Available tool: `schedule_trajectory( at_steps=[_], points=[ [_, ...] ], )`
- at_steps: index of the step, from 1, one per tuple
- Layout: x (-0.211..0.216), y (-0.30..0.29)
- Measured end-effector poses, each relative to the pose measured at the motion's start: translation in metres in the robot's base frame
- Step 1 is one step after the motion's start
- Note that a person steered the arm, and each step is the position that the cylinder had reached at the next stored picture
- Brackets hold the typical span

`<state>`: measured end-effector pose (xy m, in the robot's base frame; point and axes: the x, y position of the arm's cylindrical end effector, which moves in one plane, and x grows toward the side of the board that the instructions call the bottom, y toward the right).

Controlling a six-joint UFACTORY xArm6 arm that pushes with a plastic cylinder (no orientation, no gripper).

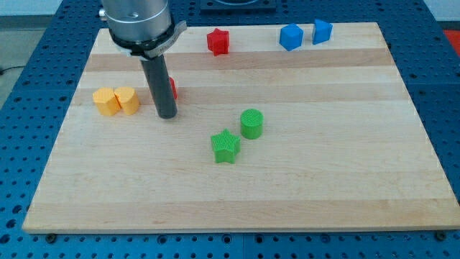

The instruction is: Move the red circle to the bottom side of the red star

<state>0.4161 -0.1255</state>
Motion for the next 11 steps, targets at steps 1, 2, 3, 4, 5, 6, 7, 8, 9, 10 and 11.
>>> schedule_trajectory(
  at_steps=[1,2,3,4,5,6,7,8,9,10,11],
  points=[
    [-0.043,0.002],
    [-0.07,-0.001],
    [-0.052,-0.003],
    [-0.057,-0.046],
    [-0.081,-0.068],
    [-0.085,-0.031],
    [-0.085,-0.001],
    [-0.086,0.014],
    [-0.082,0.035],
    [-0.082,0.049],
    [-0.082,0.049]
  ],
)
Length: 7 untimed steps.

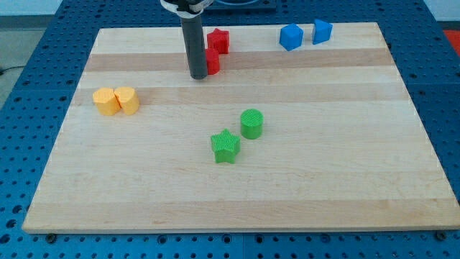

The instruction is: Move the red circle to the bottom side of the red star

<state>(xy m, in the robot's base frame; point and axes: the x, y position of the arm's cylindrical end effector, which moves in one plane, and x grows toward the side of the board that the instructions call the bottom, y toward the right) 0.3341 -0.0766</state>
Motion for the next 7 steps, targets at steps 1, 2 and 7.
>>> schedule_trajectory(
  at_steps=[1,2,7],
  points=[
    [-0.004,0.001],
    [-0.011,0.004],
    [-0.032,0.049]
  ],
)
